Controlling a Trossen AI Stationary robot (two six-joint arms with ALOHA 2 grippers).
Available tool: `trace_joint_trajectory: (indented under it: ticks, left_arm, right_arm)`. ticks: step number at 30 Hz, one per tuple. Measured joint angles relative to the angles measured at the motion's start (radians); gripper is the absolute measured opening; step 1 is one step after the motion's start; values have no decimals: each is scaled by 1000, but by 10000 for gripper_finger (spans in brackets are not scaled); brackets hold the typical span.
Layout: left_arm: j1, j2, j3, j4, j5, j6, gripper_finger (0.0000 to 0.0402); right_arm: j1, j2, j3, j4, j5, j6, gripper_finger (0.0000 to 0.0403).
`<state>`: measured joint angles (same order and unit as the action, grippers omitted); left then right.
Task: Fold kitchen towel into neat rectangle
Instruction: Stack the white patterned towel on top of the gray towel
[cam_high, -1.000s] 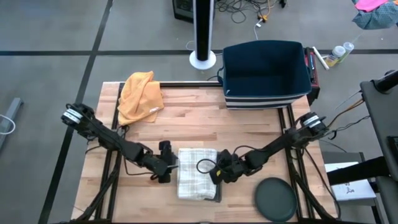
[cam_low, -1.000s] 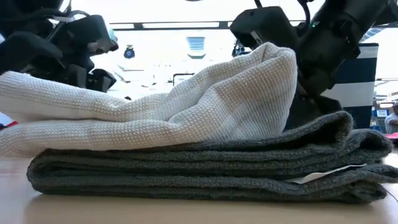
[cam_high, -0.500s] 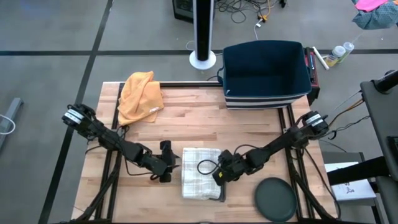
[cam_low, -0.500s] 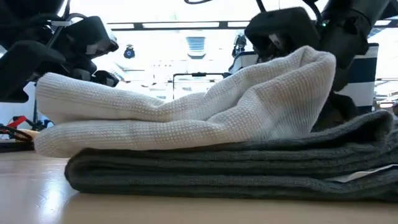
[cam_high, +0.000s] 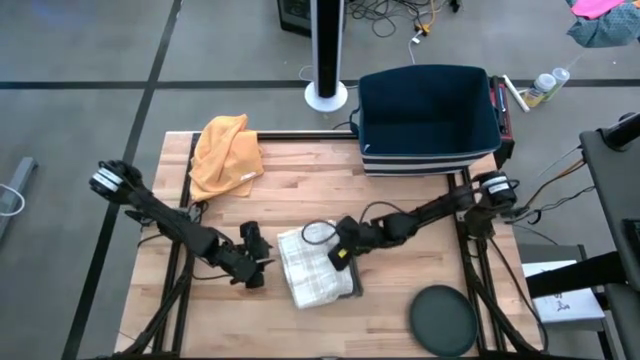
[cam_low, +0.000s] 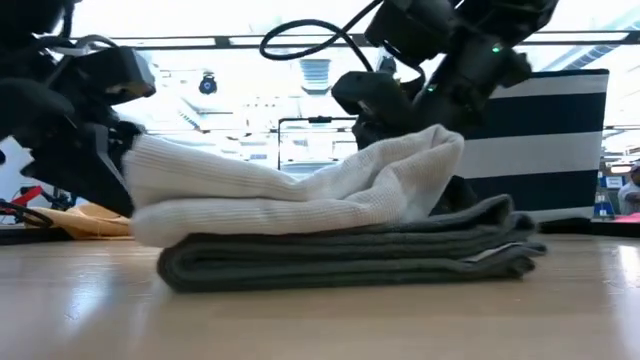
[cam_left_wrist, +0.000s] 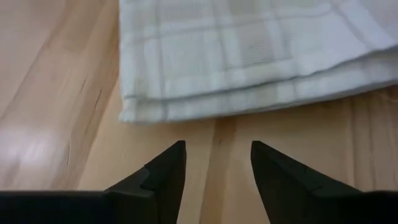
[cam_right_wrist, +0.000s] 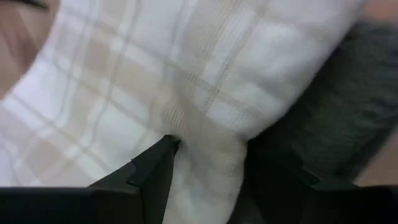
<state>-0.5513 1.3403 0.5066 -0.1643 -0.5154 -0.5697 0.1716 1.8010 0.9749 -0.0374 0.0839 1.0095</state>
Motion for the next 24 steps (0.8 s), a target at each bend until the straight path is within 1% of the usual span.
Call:
trace_joint_trajectory:
  ticks: [2, 4, 7, 9, 11, 15, 20, 24]
  left_arm:
    - [0, -14, -32, 40, 0, -35, 173]
    - [-6, -11, -62, 129, 0, -44, 170]
    - [-20, 20, -88, 278, 7, -10, 162]
    - [-20, 54, -90, 339, 21, 16, 156]
    - [-19, 90, -77, 353, 50, 35, 154]
    - [-17, 163, -23, 360, 143, 45, 153]
    - [-14, 246, 35, 359, 136, 53, 153]
    - [2, 279, 59, 358, 135, 56, 153]
  right_arm:
    - [-7, -11, 0, 4, -26, -9, 197]
    - [3, -16, -1, 7, -32, -29, 198]
    - [28, -25, -1, 7, -37, -16, 205]
    - [43, -24, -1, 7, -40, 10, 213]
    - [57, -17, -1, 6, -41, 33, 221]
    - [69, -16, -7, 7, -42, 76, 236]
    - [64, -16, -9, 56, -32, 78, 242]
    - [61, -16, -3, 75, -32, 75, 223]
